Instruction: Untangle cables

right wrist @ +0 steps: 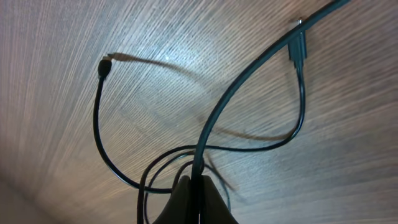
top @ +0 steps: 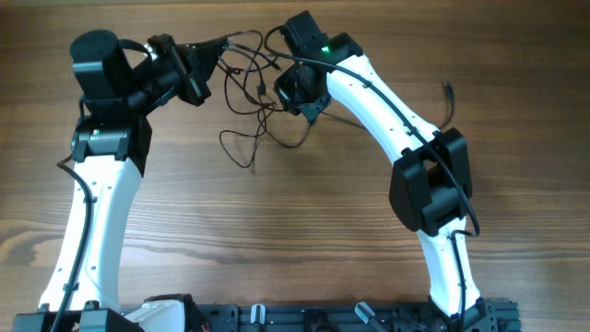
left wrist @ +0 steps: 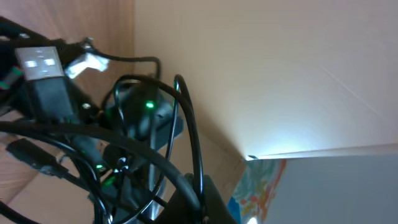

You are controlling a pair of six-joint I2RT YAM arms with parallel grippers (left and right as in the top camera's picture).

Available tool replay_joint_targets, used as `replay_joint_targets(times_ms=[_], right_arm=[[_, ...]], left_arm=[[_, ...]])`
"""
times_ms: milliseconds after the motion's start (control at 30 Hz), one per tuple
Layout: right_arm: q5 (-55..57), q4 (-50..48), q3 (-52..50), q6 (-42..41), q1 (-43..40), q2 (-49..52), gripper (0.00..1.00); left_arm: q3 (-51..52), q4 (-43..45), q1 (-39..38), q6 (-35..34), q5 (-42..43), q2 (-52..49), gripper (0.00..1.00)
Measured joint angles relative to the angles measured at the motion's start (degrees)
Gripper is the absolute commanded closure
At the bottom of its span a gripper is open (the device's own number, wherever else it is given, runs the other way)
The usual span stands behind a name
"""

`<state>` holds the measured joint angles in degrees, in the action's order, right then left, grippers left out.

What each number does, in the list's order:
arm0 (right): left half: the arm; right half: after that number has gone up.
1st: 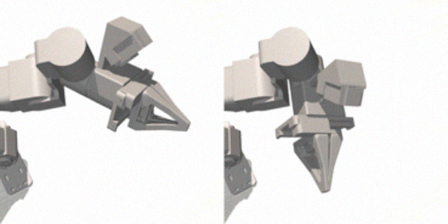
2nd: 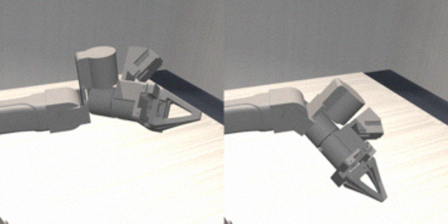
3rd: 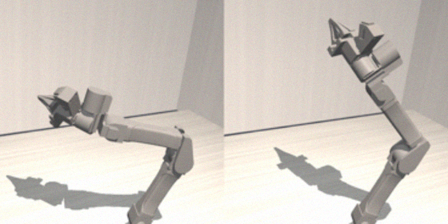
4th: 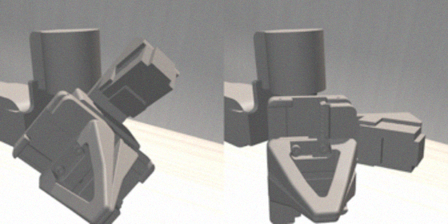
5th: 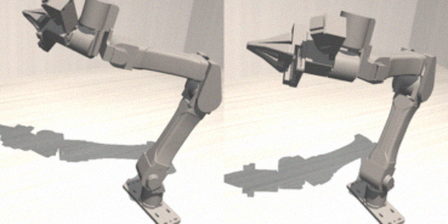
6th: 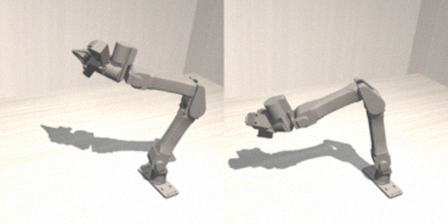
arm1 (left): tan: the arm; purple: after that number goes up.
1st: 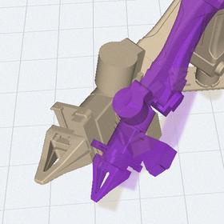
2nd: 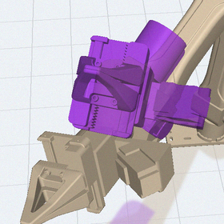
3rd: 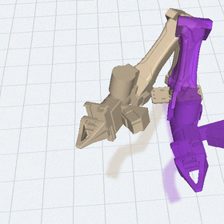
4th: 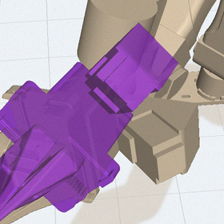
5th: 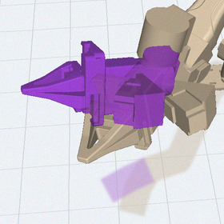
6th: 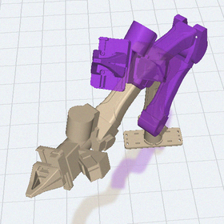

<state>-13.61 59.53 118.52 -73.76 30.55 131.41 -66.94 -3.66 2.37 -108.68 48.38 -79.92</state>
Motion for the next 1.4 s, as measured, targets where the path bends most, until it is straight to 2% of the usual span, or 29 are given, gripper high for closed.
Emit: replay_joint_targets(times_ms=[167, 233, 300, 333, 400, 467, 533, 700, 767, 800, 867, 900, 933, 967, 1000, 1067, 1100, 1167, 1267, 1400], right_arm=[[6.4, 0.9, -0.4, 8.7, -3.2, -4.7, 0.96], [9.8, 0.9, -0.4, 13.7, -6.4, -12.8, 0.96], [11.5, 0.9, -0.4, 17.6, -9.8, -21.0, 0.96], [11.8, 1.0, -0.4, 19.6, -11.7, -25.7, 0.96], [11.4, 2.5, -0.3, 22.6, -14.1, -33.4, 0.96], [13.0, 2.8, -0.1, 25.5, -17.2, -39.7, 0.96], [14.4, 3.2, 0.0, 27.1, -20.1, -43.0, 0.96], [14.7, 4.1, 0.0, 29.1, -20.3, -47.1, 0.96], [14.1, 5.7, 0.0, 29.1, -20.3, -47.4, 0.96], [13.6, 7.0, 0.0, 29.1, -20.3, -47.4, 0.95], [13.5, 9.4, 0.0, 29.1, -20.3, -47.4, 0.87], [13.4, 10.8, 0.0, 29.3, -20.3, -47.3, 0.78], [13.3, 12.5, 0.0, 29.6, -20.3, -47.2, 0.67], [13.2, 13.4, 0.0, 30.5, -20.3, -47.0, 0.52], [13.1, 14.3, 0.0, 30.6, -20.3, -46.5, 0.47], [12.6, 16.6, 0.0, 32.6, -20.3, -45.3, 0.28], [12.5, 17.3, 0.0, 33.3, -20.3, -44.7, 0.24], [11.4, 18.7, 0.0, 35.3, -20.3, -42.6, 0.09], [8.4, 20.6, 0.0, 38.6, -20.2, -38.7, 0.0], [5.2, 20.8, 0.0, 39.6, -20.2, -35.0, 0.0]], left_arm=[[0.0, -8.1, 0.0, 8.2, 0.2, 0.0, 0.96], [-0.2, -16.0, 0.0, 14.8, -0.5, 0.0, 0.96], [-0.5, -24.8, 0.0, 18.2, -3.1, 0.1, 0.96], [-0.4, -29.7, -0.1, 19.6, -5.4, 0.1, 0.96], [-0.5, -34.0, -0.9, 21.4, -7.2, 0.2, 0.95], [-0.6, -40.0, -0.7, 22.7, -14.3, 0.4, 0.94], [-0.5, -40.9, -0.2, 24.6, -17.7, 0.4, 0.91], [-0.5, -41.1, -3.6, 28.2, -21.2, 0.4, 0.9], [-0.5, -41.0, -6.8, 28.7, -22.4, 0.4, 0.77], [-0.5, -40.9, -8.5, 29.0, -23.7, 0.4, 0.75], [-0.5, -41.2, -10.4, 29.3, -26.8, 0.4, 0.57], [-0.5, -41.5, -10.7, 29.5, -28.3, 0.4, 0.44], [-0.5, -43.3, -10.9, 29.5, -32.3, 0.4, 0.24], [-0.5, -44.2, -10.9, 29.8, -34.7, 0.4, 0.04], [-0.5, -45.5, -11.0, 30.6, -38.4, 0.4, 0.0], [-0.5, -46.6, -10.9, 33.0, -43.3, 0.4, 0.0], [-0.5, -46.7, -10.9, 34.4, -44.9, 0.4, 0.01], [-0.5, -46.6, -11.0, 38.3, -46.2, 0.4, 0.08], [-0.5, -42.2, -12.2, 49.8, -42.6, 0.4, 0.12], [-0.5, -38.4, -21.0, 64.9, -38.5, 0.4, 0.08]])
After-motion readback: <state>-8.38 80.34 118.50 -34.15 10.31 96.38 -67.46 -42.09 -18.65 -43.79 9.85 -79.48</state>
